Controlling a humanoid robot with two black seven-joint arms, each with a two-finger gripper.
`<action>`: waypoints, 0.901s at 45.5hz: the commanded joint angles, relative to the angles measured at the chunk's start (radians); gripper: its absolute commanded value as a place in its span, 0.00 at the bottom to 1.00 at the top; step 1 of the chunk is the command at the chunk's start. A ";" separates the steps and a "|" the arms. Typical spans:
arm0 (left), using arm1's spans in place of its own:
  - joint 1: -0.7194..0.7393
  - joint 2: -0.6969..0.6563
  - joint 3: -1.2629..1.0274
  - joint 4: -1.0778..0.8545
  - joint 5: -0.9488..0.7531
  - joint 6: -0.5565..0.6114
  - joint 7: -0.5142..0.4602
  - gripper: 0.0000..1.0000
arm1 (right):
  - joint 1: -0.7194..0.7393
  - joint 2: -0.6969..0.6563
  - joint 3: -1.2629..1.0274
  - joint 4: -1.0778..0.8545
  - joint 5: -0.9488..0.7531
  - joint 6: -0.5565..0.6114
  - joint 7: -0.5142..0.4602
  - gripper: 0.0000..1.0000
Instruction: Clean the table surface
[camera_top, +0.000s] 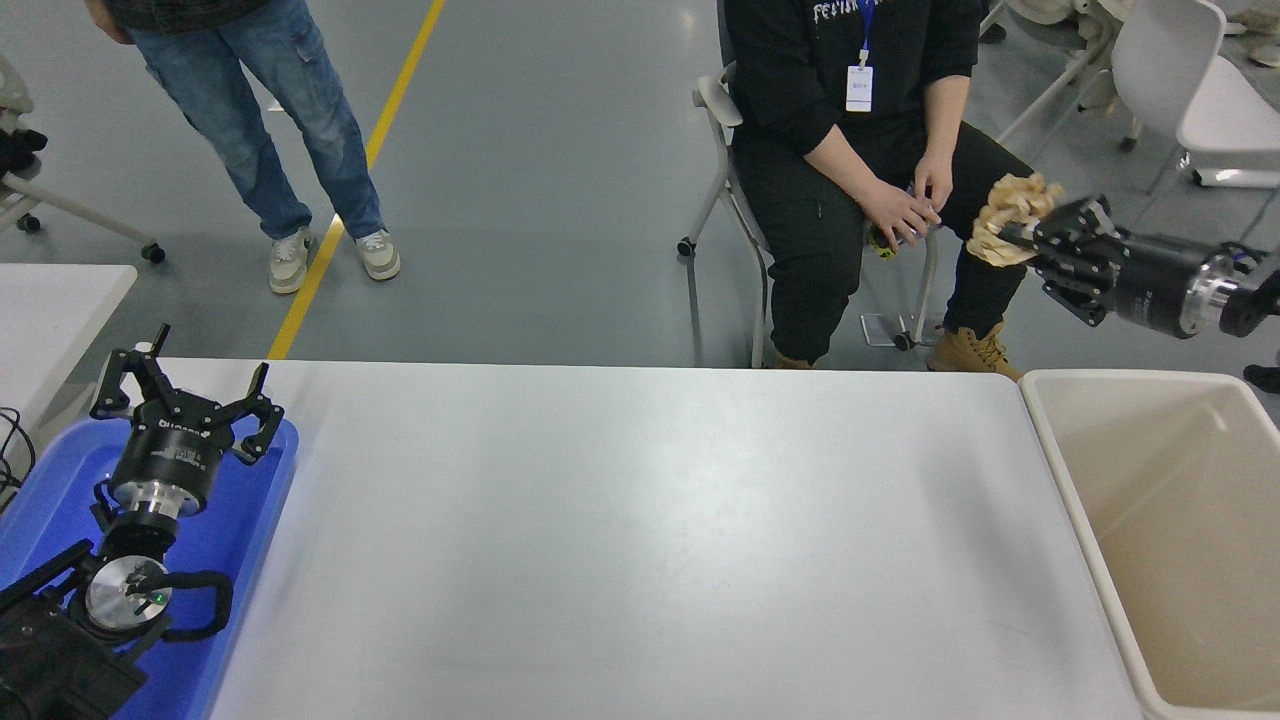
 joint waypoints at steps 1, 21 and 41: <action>0.000 0.000 0.000 0.000 0.000 0.000 0.001 1.00 | -0.062 -0.003 0.000 -0.090 0.018 -0.115 -0.061 0.00; 0.000 0.000 0.000 0.000 0.000 0.000 0.001 1.00 | -0.138 -0.013 -0.001 -0.170 0.018 -0.272 -0.291 0.00; 0.000 0.000 0.000 0.000 0.000 0.000 0.001 1.00 | -0.226 -0.055 -0.026 -0.178 0.058 -0.333 -0.493 0.00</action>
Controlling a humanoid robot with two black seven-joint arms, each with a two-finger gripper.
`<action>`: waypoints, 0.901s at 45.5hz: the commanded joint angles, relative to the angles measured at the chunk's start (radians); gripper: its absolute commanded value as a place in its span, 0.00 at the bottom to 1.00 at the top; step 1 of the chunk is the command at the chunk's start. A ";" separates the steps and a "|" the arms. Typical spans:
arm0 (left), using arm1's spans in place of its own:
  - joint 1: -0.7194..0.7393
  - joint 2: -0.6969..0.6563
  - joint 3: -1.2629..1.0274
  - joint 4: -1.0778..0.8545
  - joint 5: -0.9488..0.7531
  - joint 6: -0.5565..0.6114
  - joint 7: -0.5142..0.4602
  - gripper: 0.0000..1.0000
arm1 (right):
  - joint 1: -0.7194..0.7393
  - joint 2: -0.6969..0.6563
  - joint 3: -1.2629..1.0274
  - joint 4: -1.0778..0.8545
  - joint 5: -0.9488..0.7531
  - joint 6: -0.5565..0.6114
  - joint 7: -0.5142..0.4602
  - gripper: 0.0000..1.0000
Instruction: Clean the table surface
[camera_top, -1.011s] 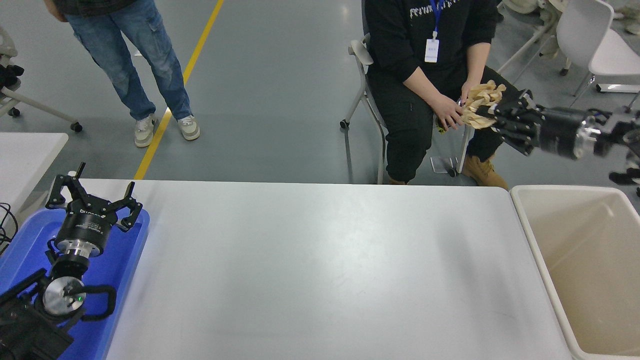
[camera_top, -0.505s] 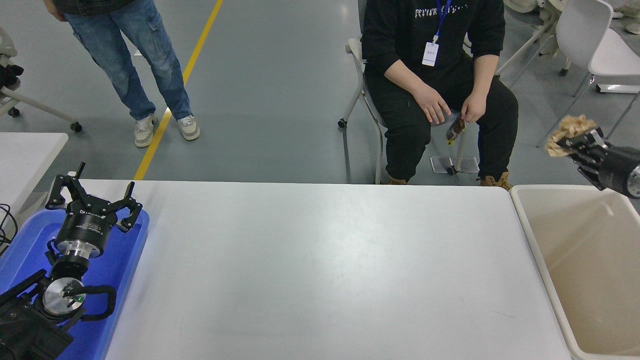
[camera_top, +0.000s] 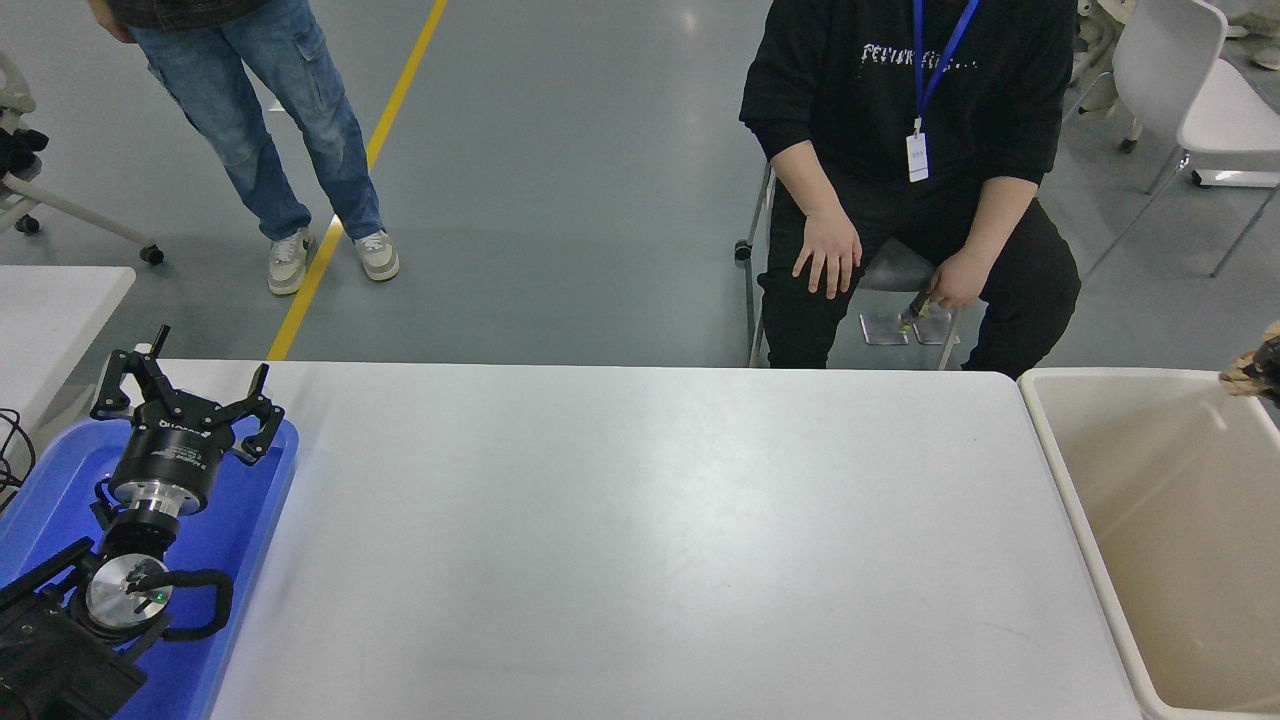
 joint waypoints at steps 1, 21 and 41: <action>0.000 0.000 0.000 0.000 0.000 0.000 -0.001 1.00 | -0.052 -0.009 -0.024 -0.008 0.013 -0.049 -0.118 0.00; 0.000 0.000 0.000 0.000 0.000 0.000 0.000 1.00 | -0.154 0.090 -0.208 -0.004 0.016 -0.159 -0.147 0.00; 0.000 0.000 0.000 0.000 0.000 0.000 0.000 1.00 | -0.168 0.166 -0.268 -0.001 0.016 -0.164 -0.146 0.00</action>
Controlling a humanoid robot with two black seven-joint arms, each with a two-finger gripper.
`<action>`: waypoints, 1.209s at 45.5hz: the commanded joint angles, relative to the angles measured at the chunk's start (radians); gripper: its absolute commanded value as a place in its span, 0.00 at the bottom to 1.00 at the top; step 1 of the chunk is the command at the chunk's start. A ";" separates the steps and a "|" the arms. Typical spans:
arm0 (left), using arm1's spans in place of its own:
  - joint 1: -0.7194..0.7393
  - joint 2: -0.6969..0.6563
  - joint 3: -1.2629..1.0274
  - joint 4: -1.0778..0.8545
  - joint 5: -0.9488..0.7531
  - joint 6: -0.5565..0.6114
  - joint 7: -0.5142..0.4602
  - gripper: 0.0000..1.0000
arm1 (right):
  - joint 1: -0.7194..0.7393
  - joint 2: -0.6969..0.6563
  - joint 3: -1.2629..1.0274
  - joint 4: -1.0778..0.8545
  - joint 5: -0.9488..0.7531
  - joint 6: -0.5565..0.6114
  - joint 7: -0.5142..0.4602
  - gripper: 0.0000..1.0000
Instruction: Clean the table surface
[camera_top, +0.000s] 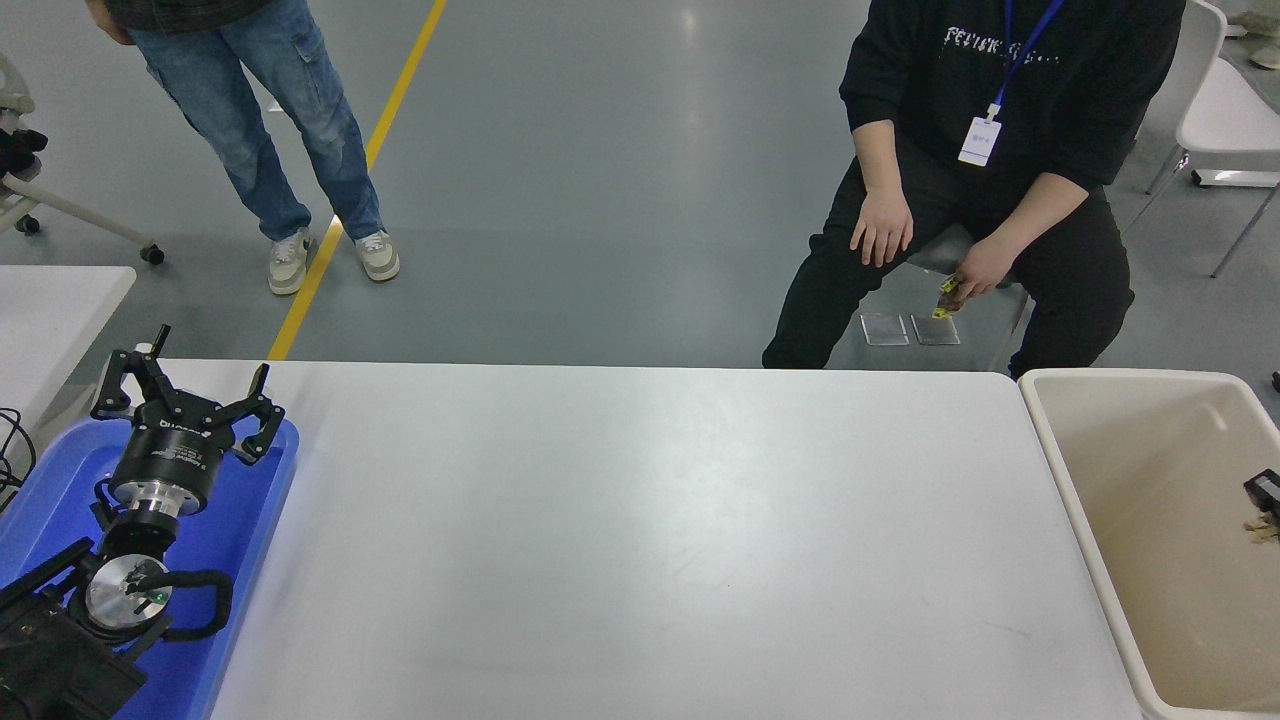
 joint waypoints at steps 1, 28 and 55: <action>0.000 0.000 0.000 0.000 0.000 0.000 -0.001 1.00 | -0.009 0.033 -0.029 0.001 0.000 -0.007 -0.002 0.00; 0.000 0.000 0.000 0.000 0.000 0.000 0.000 1.00 | -0.009 0.033 -0.028 0.001 0.000 -0.055 -0.001 0.07; 0.000 0.000 0.000 0.000 0.000 0.000 0.000 1.00 | -0.009 0.033 -0.023 0.008 0.002 -0.098 0.001 0.89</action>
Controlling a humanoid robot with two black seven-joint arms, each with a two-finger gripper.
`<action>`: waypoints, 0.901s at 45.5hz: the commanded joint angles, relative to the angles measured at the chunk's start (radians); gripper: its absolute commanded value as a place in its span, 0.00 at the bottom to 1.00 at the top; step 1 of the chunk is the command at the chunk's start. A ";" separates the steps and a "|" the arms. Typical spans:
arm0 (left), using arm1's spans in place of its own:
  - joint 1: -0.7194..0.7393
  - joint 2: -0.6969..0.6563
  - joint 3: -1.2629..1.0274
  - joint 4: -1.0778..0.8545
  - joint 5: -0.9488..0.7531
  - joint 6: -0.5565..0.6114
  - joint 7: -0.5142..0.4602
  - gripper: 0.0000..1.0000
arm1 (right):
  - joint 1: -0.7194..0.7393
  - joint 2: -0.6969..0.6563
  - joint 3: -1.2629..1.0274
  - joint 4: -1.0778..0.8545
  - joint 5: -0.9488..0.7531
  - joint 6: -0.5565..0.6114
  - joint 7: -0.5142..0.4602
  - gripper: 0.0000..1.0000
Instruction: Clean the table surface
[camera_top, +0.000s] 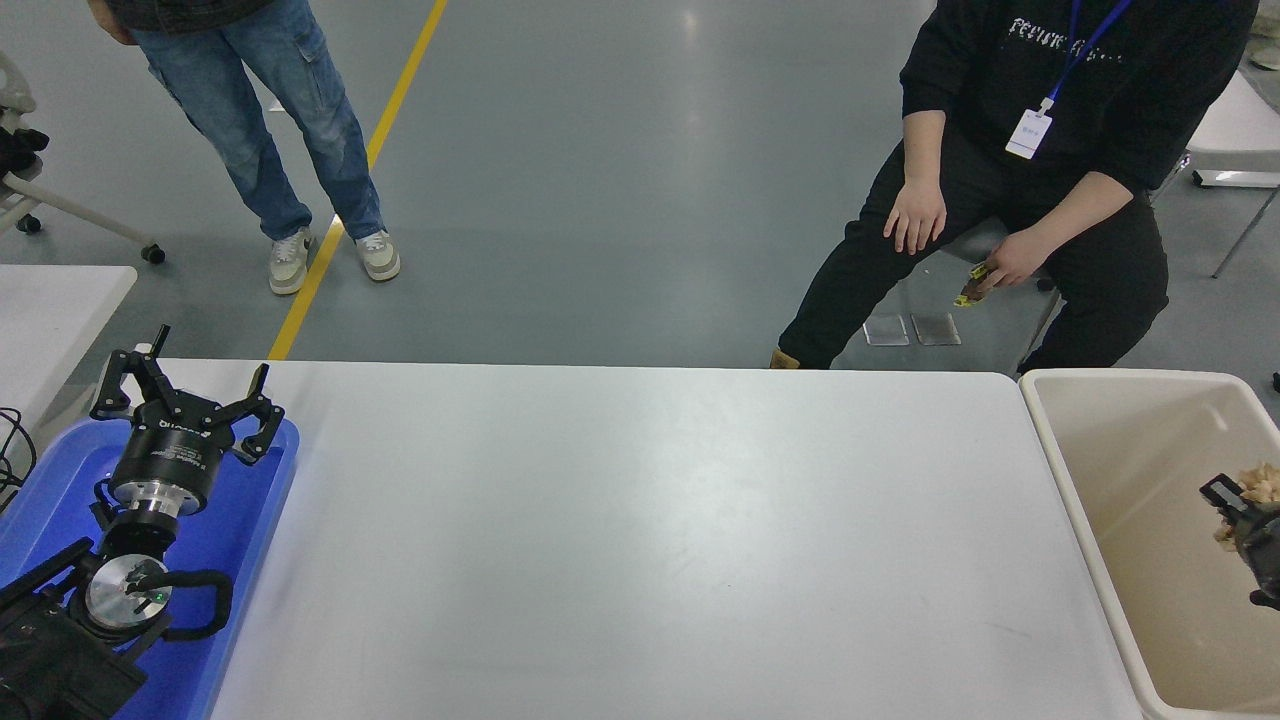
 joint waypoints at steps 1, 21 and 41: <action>0.000 0.000 0.000 0.000 0.000 0.000 0.001 1.00 | 0.000 0.000 0.006 0.006 0.000 -0.006 0.001 0.89; 0.000 0.000 0.000 0.000 0.000 0.000 0.001 1.00 | 0.037 -0.011 0.193 0.004 0.000 0.005 -0.001 0.97; 0.000 0.000 0.000 0.000 0.000 0.000 -0.001 1.00 | 0.187 -0.087 0.645 0.006 0.000 0.003 0.003 0.97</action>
